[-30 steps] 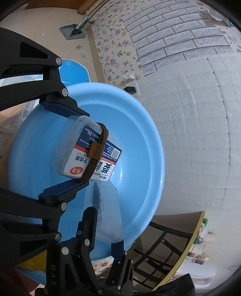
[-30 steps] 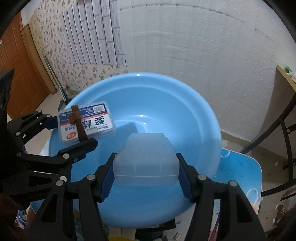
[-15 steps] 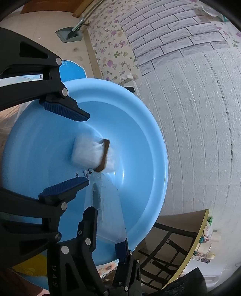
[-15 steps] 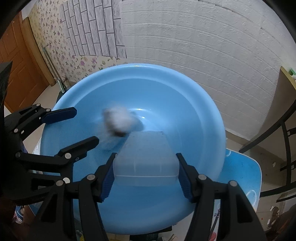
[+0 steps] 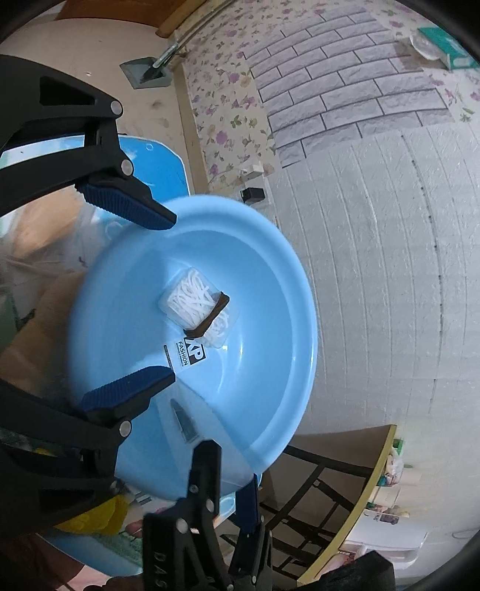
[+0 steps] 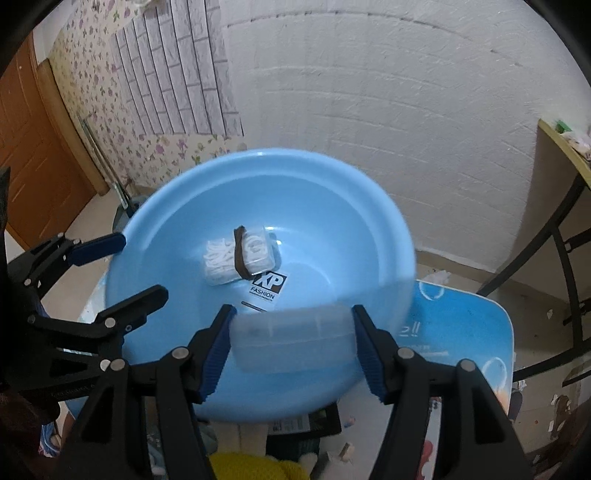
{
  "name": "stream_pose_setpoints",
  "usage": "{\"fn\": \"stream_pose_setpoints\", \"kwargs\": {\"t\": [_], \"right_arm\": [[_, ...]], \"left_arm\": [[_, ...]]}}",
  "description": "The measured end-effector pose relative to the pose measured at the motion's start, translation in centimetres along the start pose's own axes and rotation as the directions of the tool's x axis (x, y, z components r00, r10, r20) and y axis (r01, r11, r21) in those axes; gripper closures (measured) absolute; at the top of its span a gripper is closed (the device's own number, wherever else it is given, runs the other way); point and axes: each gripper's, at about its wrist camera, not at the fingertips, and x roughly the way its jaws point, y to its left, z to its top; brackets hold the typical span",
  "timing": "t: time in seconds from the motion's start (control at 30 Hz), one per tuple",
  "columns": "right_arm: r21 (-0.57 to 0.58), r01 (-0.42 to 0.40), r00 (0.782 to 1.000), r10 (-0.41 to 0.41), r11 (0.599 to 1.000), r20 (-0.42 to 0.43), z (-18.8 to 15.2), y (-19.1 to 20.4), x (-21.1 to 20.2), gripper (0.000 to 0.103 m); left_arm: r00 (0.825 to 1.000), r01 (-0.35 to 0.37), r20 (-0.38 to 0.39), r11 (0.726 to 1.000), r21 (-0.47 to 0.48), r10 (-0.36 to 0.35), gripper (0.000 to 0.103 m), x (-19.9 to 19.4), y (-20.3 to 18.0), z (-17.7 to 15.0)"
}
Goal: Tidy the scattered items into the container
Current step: 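Withdraw both grippers from the basin back over the table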
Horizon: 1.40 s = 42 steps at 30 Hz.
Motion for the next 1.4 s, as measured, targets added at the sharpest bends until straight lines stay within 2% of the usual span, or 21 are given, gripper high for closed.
{"fn": "stream_pose_setpoints", "kwargs": {"t": [0.23, 0.43, 0.77, 0.83, 0.9, 0.97, 1.2, 1.3, 1.4], "right_arm": [[0.010, 0.022, 0.998, -0.023, 1.000, 0.061, -1.6, 0.3, -3.4, 0.041], [0.019, 0.030, 0.994, -0.032, 0.999, 0.102, -3.9, 0.6, -5.8, 0.041], [0.046, 0.040, 0.995, -0.044, 0.998, 0.085, -8.3, 0.5, -6.4, 0.041], [0.041, 0.046, 0.995, -0.050, 0.998, 0.087, -9.1, 0.7, -6.4, 0.037], [0.038, 0.048, 0.995, -0.052, 0.998, 0.090, -9.7, 0.8, -6.5, 0.022], [0.037, 0.043, 0.994, -0.047, 0.998, 0.095, -10.3, 1.0, -6.5, 0.019], [0.019, 0.027, 0.996, -0.028, 0.999, 0.085, -11.9, 1.5, -6.0, 0.014], [0.020, 0.011, 0.997, -0.012, 1.000, 0.073, -12.6, 1.5, -5.7, 0.012], [0.024, 0.014, 0.998, -0.016, 1.000, 0.058, -13.1, 1.6, -5.2, 0.012]], "left_arm": [[0.999, -0.019, 0.041, 0.999, -0.039, 0.021, 0.023, -3.3, 0.6, -1.6], [0.998, -0.032, 0.048, 0.997, -0.071, 0.036, 0.021, -5.3, 0.6, -4.2], [0.999, -0.027, 0.025, 0.995, -0.095, 0.029, 0.020, -6.4, -0.1, -8.9], [1.000, -0.020, 0.021, 0.995, -0.102, 0.022, 0.020, -6.5, -0.1, -9.7], [1.000, -0.016, 0.017, 0.995, -0.102, 0.018, 0.020, -6.4, -0.4, -10.3], [1.000, -0.013, 0.013, 0.995, -0.099, 0.014, 0.020, -6.5, -0.7, -10.7], [0.997, 0.068, 0.046, 0.995, -0.079, -0.064, 0.018, -8.0, -1.4, -12.9], [0.993, 0.110, 0.035, 0.993, -0.038, -0.108, 0.018, -8.1, -2.3, -14.2], [0.992, 0.122, 0.013, 0.992, -0.009, -0.122, 0.018, -7.8, -3.1, -15.6]]}}
